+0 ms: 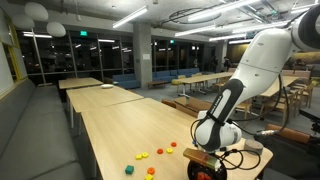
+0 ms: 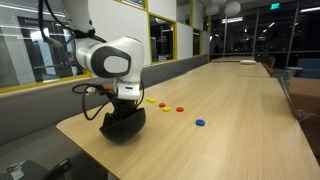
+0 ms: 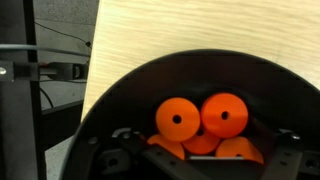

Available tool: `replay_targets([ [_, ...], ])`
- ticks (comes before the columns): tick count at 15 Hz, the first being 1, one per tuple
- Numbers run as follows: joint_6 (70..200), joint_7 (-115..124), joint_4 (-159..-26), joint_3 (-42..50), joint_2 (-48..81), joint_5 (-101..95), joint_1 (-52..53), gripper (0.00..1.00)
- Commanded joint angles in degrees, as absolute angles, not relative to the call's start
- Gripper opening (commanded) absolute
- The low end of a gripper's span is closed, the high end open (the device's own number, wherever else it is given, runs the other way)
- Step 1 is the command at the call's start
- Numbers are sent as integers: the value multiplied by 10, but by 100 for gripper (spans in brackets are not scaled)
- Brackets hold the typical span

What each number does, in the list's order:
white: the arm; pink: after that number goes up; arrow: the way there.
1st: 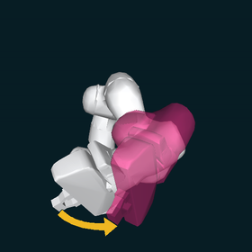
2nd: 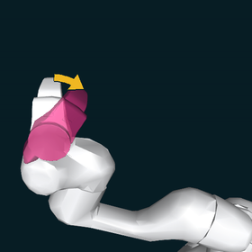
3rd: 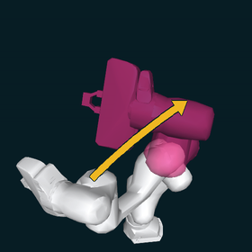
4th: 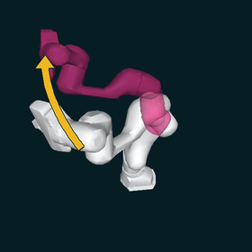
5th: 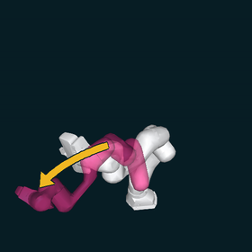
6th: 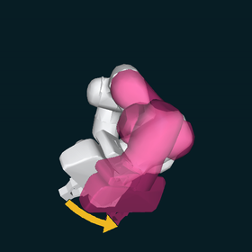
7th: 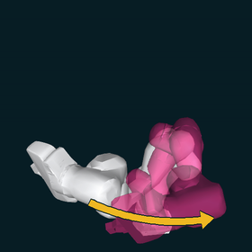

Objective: Put two orange circles into the bowl.

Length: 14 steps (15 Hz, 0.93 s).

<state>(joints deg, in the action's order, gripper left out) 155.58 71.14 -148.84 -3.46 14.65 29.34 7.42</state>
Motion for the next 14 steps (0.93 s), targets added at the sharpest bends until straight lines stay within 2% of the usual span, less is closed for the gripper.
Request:
replay_targets([
  [1,1568,731,-1469,-40,165,281,84,100],
  [14,1533,658,-1410,-131,180,386,82,100],
])
